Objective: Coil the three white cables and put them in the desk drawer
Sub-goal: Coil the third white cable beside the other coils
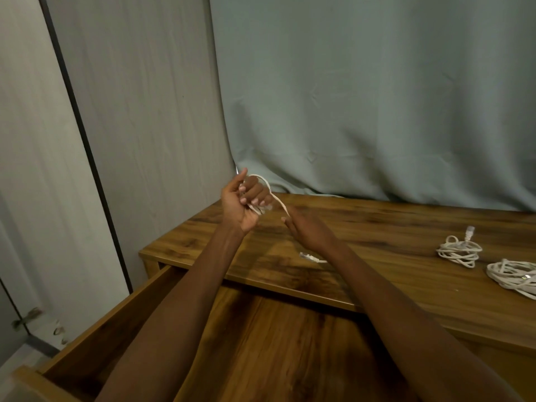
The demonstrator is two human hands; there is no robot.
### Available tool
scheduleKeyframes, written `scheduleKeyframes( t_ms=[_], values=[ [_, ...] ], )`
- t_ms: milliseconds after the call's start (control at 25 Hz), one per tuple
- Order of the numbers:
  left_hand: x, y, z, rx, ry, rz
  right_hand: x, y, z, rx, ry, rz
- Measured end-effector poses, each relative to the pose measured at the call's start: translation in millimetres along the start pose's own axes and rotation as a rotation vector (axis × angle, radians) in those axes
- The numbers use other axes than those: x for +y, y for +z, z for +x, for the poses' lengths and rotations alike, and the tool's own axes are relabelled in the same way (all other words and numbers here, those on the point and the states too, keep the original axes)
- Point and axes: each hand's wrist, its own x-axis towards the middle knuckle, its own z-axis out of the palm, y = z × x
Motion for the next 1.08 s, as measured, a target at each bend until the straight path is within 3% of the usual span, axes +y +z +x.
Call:
scheduleKeyframes(
  t_ms=[160, 240, 280, 400, 480, 560, 640, 800, 920, 1080],
  values=[
    [12.6, -3.1, 19.4, 0.479, 0.454, 0.072, -9.8, 6.8, -15.6, -0.215, -0.036, -0.009],
    [13.2, -12.0, 25.5, 0.638, 0.511, 0.316, -15.4, 2.5, -16.1, -0.208, -0.125, -0.068],
    [11.5, -17.6, 25.2, 0.707, 0.503, 0.568, -18.3, -1.4, -14.8, -0.181, -0.173, -0.119],
    [-2.5, -41.1, 17.3, 0.741, 0.374, 1.496, -15.9, -12.1, -8.9, -0.116, -0.262, -0.24],
    [-7.3, -48.1, 13.0, 0.643, 0.13, 1.845, -10.1, -21.3, -4.7, -0.131, -0.284, -0.308],
    [-9.2, -43.0, 9.6, 0.483, -0.192, 2.031, -6.3, -35.3, -2.2, -0.158, -0.308, -0.441],
    [-9.6, -37.7, 4.7, 0.318, -0.49, 1.996, -2.9, -50.7, -0.7, -0.187, -0.294, -0.553],
    [-12.4, -20.6, -7.1, 0.107, -0.906, 1.571, 8.7, -60.3, -0.5, -0.126, -0.257, -0.71],
    [-10.5, -13.7, -10.1, -0.071, -0.931, 1.177, 21.0, -56.8, -3.7, -0.11, -0.175, -0.784],
    [-8.7, -10.3, -9.2, -0.185, -0.799, 0.563, 32.0, -43.0, -12.8, 0.134, -0.305, -0.726]
  ],
)
